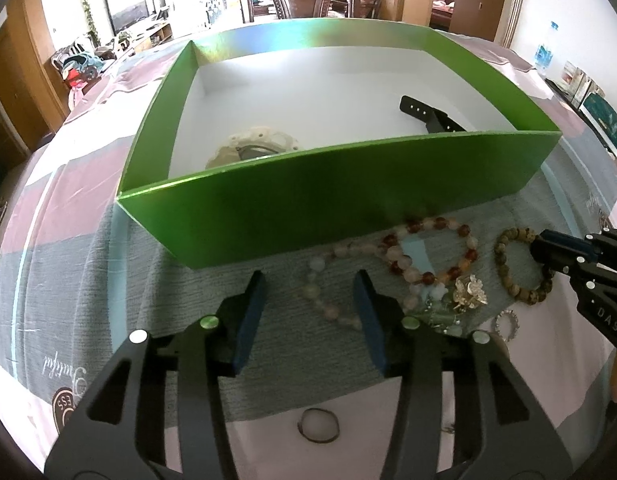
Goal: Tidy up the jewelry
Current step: 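Grasp the brown bead bracelet with the right gripper and lift it over the box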
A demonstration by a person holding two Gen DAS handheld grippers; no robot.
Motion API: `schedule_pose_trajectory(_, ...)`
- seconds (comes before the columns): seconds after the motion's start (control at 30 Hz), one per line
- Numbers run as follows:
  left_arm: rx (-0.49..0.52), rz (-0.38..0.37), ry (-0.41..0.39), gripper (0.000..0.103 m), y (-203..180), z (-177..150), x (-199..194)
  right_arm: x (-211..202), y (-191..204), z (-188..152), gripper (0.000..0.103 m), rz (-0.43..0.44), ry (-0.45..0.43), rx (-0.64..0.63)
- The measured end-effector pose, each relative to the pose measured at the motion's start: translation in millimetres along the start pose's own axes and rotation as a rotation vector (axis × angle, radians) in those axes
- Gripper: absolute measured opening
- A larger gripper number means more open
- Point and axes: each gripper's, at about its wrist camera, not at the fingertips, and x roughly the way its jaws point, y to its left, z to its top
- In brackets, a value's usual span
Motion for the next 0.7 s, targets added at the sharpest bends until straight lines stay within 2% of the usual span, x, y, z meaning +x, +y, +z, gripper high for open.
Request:
schedule_pose_trajectory(0.03,0.002,-0.005,0.0,0.044,0.1,-0.3,-0.1,0.0,0.3,-0.3,0.012,-0.001,0.0,-0.001)
schedule_pose_trajectory(0.1,0.013,-0.022,-0.001,0.025,-1.7,-1.0,-1.5,-0.1,0.1,-0.2,0.012,-0.001,-0.001,-0.001)
schedule_pose_trajectory(0.23,0.041,-0.031,-0.005,0.01,-7.2,-3.0,-3.7,-0.1,0.1,-0.2,0.012,-0.002,-0.001,-0.002)
schedule_pose_trajectory(0.4,0.03,-0.056,-0.009,0.008,-6.0,-3.0,-6.5,-1.5,-1.6,0.3,0.012,0.014,-0.013,0.011)
schedule_pose_trajectory(0.7,0.011,-0.1,-0.136,0.008,-5.8,1.4,-50.5,-36.0,-7.9,7.6,0.012,0.027,-0.124,0.05)
